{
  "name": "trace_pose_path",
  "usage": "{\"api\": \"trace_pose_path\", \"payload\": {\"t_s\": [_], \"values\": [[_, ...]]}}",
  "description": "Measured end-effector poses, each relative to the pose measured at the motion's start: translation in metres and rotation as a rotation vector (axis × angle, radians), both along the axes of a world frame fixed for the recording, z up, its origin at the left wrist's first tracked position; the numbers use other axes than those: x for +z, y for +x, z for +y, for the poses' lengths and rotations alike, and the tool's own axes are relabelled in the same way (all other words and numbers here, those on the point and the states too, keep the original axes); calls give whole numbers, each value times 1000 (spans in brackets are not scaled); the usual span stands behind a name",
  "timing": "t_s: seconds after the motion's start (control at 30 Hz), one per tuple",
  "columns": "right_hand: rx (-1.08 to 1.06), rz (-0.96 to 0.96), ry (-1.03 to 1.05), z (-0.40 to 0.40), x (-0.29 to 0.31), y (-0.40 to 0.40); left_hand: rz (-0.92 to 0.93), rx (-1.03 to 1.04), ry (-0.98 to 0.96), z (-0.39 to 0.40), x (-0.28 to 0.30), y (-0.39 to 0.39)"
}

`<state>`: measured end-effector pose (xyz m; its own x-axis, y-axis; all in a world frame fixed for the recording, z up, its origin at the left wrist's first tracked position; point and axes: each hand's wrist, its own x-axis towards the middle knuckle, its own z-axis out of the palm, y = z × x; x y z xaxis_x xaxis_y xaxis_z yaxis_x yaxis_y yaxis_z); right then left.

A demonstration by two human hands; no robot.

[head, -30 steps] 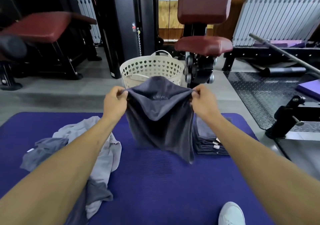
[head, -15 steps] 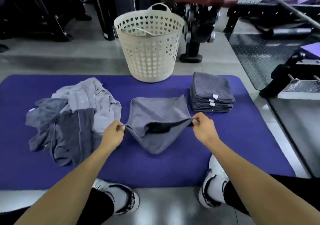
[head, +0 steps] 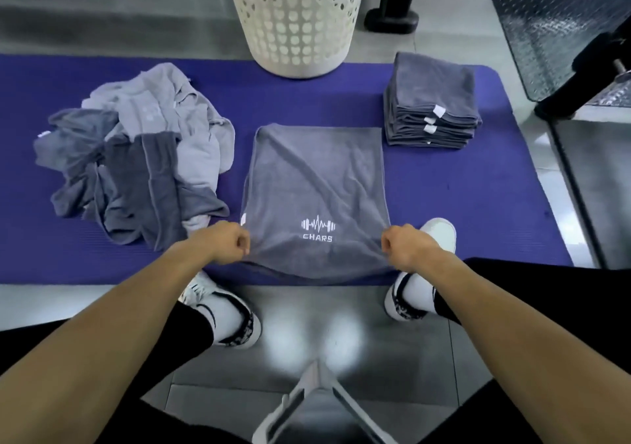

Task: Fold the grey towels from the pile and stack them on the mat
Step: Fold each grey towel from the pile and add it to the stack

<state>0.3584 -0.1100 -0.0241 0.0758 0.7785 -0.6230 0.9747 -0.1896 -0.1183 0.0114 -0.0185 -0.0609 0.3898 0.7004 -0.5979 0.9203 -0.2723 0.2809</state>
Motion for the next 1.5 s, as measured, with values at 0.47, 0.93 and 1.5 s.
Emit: {"api": "trace_pose_path", "payload": {"t_s": [0.47,0.93,1.5], "values": [[-174,572,297,138,4,-43,-140,88,61,111,15,21],[-17,547,246,337,-89,-65,-276,374,104,293,-90,14],[-127,606,351,399,-184,-97,-420,788,98,345,-143,51]]}}
